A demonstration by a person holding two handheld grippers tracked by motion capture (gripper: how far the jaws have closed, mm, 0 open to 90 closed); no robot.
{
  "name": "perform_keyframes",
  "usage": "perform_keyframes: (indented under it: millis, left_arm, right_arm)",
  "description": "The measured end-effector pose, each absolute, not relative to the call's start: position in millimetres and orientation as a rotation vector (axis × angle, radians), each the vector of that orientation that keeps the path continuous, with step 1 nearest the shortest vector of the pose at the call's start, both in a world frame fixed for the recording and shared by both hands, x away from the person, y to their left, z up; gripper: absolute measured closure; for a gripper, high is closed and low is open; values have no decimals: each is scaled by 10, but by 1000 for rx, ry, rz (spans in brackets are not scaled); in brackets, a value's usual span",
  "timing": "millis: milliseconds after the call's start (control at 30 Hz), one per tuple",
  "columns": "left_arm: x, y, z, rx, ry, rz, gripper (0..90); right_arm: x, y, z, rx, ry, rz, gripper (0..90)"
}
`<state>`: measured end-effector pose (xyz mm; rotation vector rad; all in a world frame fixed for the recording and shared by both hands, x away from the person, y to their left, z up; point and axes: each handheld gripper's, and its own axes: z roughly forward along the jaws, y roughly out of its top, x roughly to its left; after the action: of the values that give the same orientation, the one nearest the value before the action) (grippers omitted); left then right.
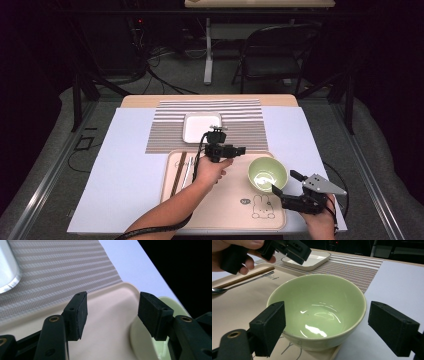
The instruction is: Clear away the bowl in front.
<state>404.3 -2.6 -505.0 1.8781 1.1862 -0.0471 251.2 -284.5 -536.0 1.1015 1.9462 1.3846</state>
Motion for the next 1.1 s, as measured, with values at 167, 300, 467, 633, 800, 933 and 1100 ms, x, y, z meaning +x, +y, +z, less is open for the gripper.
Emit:
perform_keyframes:
  millis: [167,300,467,633,800,933,1100]
  left_arm:
    - [4078,67,-5014,1885,1191,-18,413]
    - [4115,164,-5006,1882,1189,-32,403]
    - [4163,289,-4998,1876,1175,-28,305]
    - [4203,370,-4993,1881,1187,-8,185]
    - [4258,471,-4992,1856,1246,7,85]
    - [4306,554,-5005,1853,1291,7,2]
    - [4370,683,-5029,1854,1335,34,1]
  right_arm:
    - [2514,-2843,-5361,1103,1948,1382,141]
    - [2514,-2846,-5362,1106,1947,1383,141]
    - [2515,-2849,-5363,1105,1947,1383,141]
    - [2517,-2847,-5363,1107,1946,1384,141]
    - [2517,-2847,-5364,1108,1946,1383,141]
    - [2517,-2846,-5365,1108,1948,1383,141]
    - [2518,-2848,-5365,1109,1946,1384,141]
